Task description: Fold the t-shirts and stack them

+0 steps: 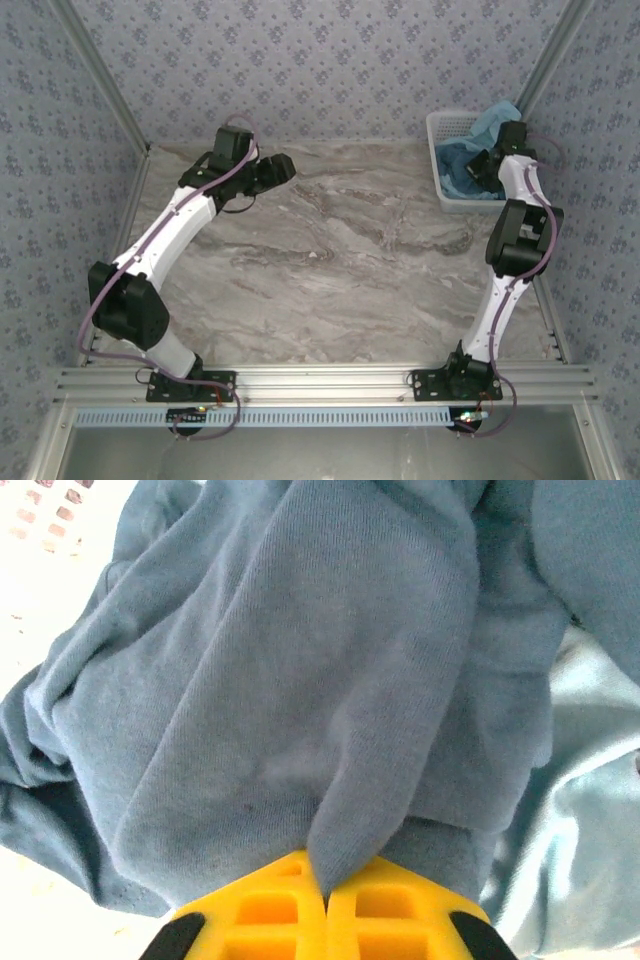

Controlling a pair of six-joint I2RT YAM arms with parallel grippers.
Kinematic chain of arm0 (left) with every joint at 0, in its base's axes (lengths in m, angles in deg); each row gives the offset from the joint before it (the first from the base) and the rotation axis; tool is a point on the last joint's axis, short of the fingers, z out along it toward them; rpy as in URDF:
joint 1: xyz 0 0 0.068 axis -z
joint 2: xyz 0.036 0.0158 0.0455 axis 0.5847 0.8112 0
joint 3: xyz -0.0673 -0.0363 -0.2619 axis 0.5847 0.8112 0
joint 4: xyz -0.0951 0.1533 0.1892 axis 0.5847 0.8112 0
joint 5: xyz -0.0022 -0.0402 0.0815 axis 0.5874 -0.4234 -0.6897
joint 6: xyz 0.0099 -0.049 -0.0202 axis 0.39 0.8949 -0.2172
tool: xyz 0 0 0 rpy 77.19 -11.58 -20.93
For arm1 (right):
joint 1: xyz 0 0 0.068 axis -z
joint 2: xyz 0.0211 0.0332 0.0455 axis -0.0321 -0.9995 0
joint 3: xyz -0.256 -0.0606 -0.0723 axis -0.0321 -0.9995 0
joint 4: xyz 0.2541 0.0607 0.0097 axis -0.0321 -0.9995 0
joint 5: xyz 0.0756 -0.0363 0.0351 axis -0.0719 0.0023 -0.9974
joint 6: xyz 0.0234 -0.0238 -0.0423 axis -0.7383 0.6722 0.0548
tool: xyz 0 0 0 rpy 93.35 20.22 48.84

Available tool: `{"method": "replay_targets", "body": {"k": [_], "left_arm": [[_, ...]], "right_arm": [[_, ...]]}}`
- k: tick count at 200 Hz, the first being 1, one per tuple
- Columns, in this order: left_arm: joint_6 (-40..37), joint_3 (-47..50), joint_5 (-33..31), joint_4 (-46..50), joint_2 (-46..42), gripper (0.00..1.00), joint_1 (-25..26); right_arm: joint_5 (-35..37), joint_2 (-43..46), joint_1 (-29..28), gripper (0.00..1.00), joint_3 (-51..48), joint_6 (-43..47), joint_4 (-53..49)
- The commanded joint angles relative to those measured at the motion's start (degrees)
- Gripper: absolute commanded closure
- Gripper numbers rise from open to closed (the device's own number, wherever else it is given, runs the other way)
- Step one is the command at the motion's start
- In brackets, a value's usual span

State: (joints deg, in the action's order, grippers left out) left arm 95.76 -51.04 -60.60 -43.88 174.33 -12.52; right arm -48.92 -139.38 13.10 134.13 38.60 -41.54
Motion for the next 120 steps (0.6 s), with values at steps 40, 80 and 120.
{"method": "replay_targets", "body": {"k": [40,80,120], "left_arm": [[-1.04,0.07,-4.71,3.66,-1.45,0.35,-0.07],[-0.75,-0.20,-8.59,6.19,-0.97,0.35,-0.07],[-0.27,-0.03,-14.07,9.74,-2.61,0.34,-0.74]], "right_arm": [[8.00,21.03,-6.98,1.00,-1.75,5.08,13.94],[2.32,25.64,-12.23,1.00,8.29,6.58,17.99],[-4.54,27.33,-19.29,1.00,17.50,6.24,21.59]]}}
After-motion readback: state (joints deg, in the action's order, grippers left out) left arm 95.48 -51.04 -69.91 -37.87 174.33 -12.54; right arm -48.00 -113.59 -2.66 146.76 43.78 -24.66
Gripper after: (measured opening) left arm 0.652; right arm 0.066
